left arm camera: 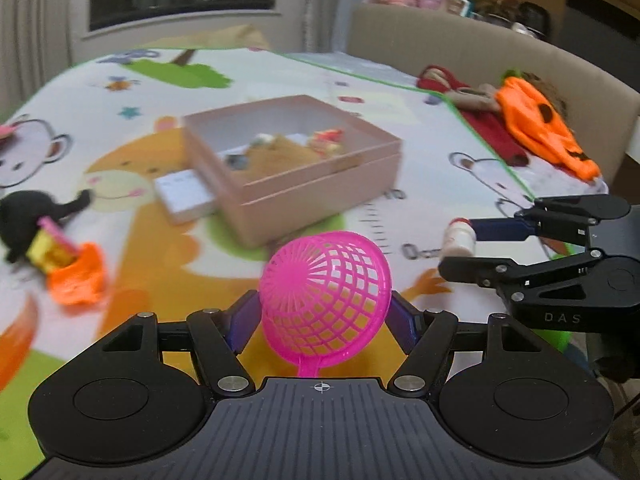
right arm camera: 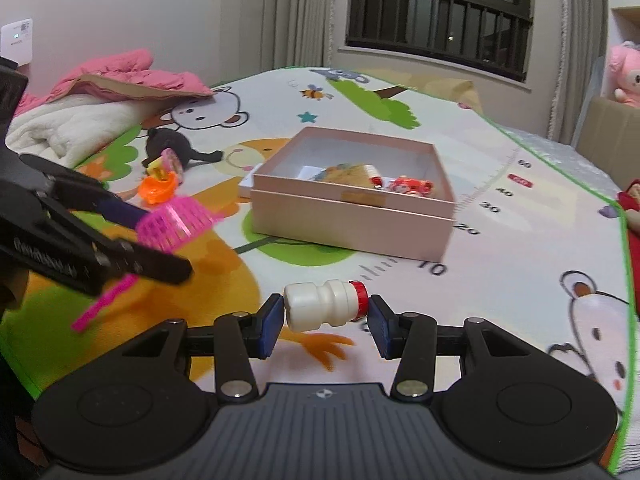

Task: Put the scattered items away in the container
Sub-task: 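Carry the net and bottle over the pink box and open both grippers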

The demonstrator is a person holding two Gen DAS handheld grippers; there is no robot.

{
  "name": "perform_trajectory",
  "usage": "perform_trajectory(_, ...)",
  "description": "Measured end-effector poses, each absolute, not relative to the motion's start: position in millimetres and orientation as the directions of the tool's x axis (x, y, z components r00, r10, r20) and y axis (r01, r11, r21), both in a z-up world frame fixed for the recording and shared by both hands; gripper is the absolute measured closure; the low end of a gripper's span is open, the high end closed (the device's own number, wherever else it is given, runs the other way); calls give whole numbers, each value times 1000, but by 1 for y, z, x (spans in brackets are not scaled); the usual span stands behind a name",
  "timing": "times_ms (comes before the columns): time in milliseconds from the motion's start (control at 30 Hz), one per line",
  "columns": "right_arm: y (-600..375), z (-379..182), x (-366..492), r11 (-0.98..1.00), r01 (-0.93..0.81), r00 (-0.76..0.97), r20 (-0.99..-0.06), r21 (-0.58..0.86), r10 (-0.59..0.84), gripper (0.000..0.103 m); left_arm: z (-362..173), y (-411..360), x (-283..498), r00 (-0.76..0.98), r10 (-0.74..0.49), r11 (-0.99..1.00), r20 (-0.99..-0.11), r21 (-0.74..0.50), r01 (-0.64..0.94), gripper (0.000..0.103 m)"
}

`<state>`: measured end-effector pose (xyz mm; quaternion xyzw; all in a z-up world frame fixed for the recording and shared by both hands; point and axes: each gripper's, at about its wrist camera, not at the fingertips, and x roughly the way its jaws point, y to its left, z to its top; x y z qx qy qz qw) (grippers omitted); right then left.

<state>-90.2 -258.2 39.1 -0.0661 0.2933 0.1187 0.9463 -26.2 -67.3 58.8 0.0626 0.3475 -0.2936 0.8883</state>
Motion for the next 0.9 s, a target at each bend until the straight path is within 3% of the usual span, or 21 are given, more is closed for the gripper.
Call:
perform_trajectory(233, -281, 58, -80, 967, -240, 833, -528, -78, 164, 58, 86, -93, 3, 611, -524, 797, -594, -89, 597, 30)
perform_trajectory(533, -288, 107, 7, 966, -227, 912, -375, -125, 166, 58, 144, -121, 107, 682, -545, 814, -487, -113, 570, 30)
perform_trajectory(600, -287, 111, 31, 965, -239, 914, -361, -113, 184, 56, 147, -127, 134, 685, -544, 816, -484, -117, 566, 21)
perform_trajectory(667, -284, 110, 47, 966, -232, 912, -371, -116, 175, 48, 145, -127, 155, 680, -536, 825, -501, -138, 548, 15)
perform_trajectory(800, -282, 102, 49, 968, -221, 909, -385, -119, 160, 42, 137, -105, 156, 692, -512, 847, -509, -163, 506, 8)
perform_trajectory(900, -280, 90, 39, 970, -218, 895, -419, -106, 155, 39, 126, -81, 135, 721, -453, 876, -525, -111, 470, 7)
